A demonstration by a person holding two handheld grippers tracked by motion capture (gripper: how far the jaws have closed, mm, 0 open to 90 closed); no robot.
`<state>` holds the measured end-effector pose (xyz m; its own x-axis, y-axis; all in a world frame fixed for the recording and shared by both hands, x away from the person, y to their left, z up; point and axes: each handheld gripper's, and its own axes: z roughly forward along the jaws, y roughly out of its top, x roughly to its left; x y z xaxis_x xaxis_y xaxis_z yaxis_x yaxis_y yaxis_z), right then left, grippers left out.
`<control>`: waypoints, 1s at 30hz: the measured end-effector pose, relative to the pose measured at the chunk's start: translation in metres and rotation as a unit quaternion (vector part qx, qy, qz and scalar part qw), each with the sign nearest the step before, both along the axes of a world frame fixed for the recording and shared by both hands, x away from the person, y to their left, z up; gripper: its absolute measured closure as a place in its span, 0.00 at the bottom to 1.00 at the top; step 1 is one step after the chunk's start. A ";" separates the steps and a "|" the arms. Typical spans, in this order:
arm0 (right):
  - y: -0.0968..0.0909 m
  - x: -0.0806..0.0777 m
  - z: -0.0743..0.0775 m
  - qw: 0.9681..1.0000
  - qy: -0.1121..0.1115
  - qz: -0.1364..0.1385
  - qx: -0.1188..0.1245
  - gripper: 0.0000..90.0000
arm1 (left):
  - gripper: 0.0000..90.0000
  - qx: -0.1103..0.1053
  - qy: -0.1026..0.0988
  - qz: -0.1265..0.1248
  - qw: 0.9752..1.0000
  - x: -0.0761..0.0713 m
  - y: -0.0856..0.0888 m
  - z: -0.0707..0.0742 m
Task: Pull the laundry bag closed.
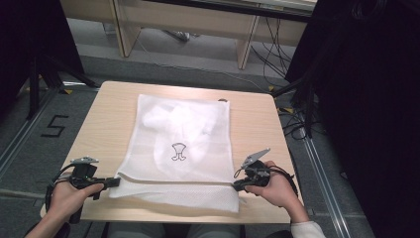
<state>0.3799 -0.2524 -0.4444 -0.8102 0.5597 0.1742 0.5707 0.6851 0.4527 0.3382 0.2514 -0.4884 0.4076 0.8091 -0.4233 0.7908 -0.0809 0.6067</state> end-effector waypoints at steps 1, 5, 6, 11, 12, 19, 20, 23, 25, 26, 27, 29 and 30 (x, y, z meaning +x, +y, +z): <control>0.000 0.000 0.000 1.000 0.000 0.000 0.000 0.92 | 0.96 0.000 0.000 0.000 1.000 0.000 0.000 0.000; 0.000 0.001 -0.003 1.000 0.001 0.004 -0.001 0.92 | 0.96 0.000 0.003 -0.001 1.000 0.000 0.000 0.000; 0.000 0.001 -0.003 1.000 0.003 0.002 -0.003 0.92 | 0.96 0.000 0.003 -0.001 1.000 0.000 0.000 -0.001; 0.002 0.000 -0.007 1.000 0.008 0.002 -0.008 0.92 | 0.96 0.010 0.008 -0.012 1.000 0.001 0.002 -0.001; 0.003 0.001 -0.009 1.000 0.006 0.005 -0.011 0.92 | 0.96 0.017 0.009 -0.020 1.000 0.001 0.003 -0.001; 0.010 0.001 -0.020 1.000 0.011 0.006 -0.016 0.91 | 0.92 0.028 0.004 -0.026 0.999 0.001 0.002 -0.003; 0.010 0.002 -0.021 1.000 0.009 0.011 -0.014 0.90 | 0.90 0.024 0.003 -0.016 1.000 0.001 0.001 -0.004; 0.011 0.001 -0.023 1.000 0.012 0.000 -0.001 0.85 | 0.87 0.031 0.002 -0.028 0.999 0.001 0.003 -0.004; 0.010 0.002 -0.023 1.000 0.005 0.000 0.005 0.84 | 0.82 0.026 -0.007 -0.015 1.000 0.000 0.003 -0.004; 0.010 0.002 -0.023 1.000 0.003 -0.002 0.011 0.83 | 0.80 0.035 -0.013 -0.024 0.999 -0.001 0.005 -0.002; 0.009 0.003 -0.023 1.000 -0.002 0.000 0.017 0.82 | 0.78 0.029 -0.019 -0.018 0.999 -0.001 0.005 -0.002; 0.008 0.002 -0.022 0.999 -0.003 -0.019 0.025 0.79 | 0.73 0.028 -0.031 -0.013 0.999 -0.002 0.006 -0.001; 0.007 0.003 -0.023 0.999 -0.012 -0.018 0.034 0.77 | 0.70 0.029 -0.039 -0.013 0.999 -0.002 0.007 -0.001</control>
